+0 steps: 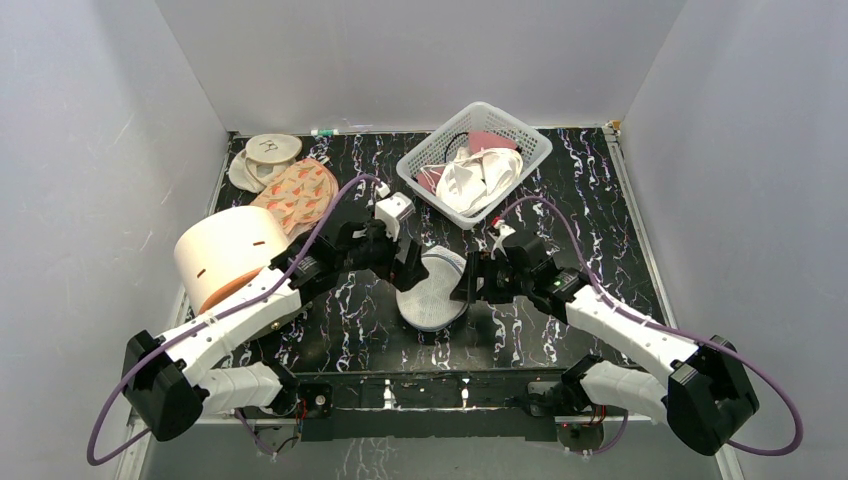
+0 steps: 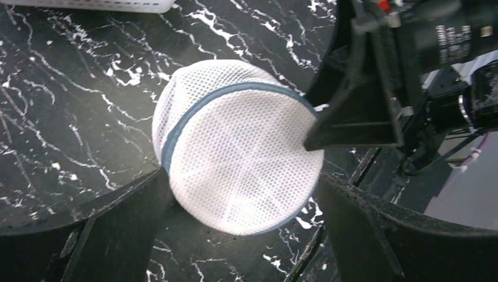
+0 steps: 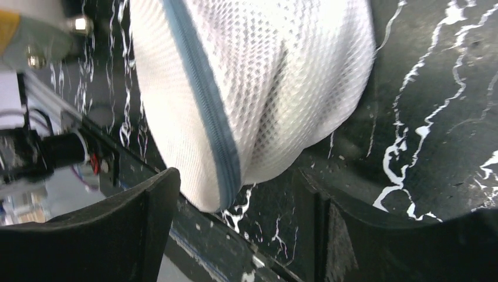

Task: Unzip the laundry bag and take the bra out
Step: Adjust the laundry bag at the center of the board.

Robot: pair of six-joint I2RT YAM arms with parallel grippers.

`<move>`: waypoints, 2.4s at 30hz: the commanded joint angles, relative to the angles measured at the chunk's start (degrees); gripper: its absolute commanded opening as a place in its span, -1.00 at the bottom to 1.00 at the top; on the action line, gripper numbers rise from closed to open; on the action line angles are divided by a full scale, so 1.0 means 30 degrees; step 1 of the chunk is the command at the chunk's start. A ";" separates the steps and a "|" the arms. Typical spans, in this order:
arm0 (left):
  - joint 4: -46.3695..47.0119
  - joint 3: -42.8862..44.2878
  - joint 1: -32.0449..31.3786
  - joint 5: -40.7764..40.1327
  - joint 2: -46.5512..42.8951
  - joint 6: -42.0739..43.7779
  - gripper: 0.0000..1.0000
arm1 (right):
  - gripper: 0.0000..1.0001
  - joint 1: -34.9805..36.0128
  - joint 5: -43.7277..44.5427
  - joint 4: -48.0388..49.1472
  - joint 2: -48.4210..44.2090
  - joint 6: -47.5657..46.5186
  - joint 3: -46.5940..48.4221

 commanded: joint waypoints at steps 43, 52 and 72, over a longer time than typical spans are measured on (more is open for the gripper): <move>0.5168 0.2875 -0.7504 -0.5280 0.5493 0.2547 0.59 | 0.75 -0.5646 0.5003 -0.2544 -0.3279 -0.2023 0.1673; 0.4339 0.2886 -0.7523 -0.7642 0.4107 -0.3662 0.73 | 0.45 -0.5700 0.4480 -0.0543 -0.2037 0.0273 -0.0619; -0.0501 0.2296 -0.7523 -1.2614 0.1634 -0.4147 0.65 | 0.23 0.0194 -0.0043 0.8340 -0.0948 0.3570 -0.2122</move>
